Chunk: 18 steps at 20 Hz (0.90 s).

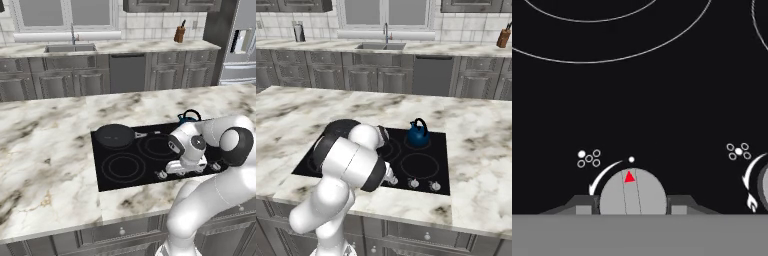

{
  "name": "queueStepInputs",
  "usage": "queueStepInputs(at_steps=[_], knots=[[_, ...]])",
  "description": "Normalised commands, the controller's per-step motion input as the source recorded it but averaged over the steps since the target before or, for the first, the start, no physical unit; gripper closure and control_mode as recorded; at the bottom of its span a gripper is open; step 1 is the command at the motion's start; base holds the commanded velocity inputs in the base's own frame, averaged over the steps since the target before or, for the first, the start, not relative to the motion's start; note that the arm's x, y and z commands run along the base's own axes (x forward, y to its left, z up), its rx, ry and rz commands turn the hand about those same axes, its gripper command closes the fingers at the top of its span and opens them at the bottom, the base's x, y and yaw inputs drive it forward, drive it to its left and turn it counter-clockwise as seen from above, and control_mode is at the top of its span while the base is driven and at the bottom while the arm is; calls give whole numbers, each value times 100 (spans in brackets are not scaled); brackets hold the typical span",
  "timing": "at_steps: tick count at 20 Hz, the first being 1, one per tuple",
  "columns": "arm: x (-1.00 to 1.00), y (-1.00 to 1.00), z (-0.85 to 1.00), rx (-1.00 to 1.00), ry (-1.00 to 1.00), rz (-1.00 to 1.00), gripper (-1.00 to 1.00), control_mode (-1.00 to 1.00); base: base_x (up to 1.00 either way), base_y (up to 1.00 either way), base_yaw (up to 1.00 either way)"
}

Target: Pick the pan from the cabinet and place it on the stove. Then turn on the stove burner for the pan.

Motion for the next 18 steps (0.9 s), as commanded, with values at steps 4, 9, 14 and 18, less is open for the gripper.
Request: queueStepInputs(at_steps=[4, 9, 14, 18], knots=[[-34, 0, -39, -15, 5, 18, 100, -100, 0, 0, 0], [-43, 0, -44, -18, 8, 24, 100, -100, 0, 0, 0], [-48, 2, -48, -22, 10, 27, 100, -100, 0, 0, 0], [-54, 9, -47, -21, 13, 27, 100, -100, 0, 0, 0]])
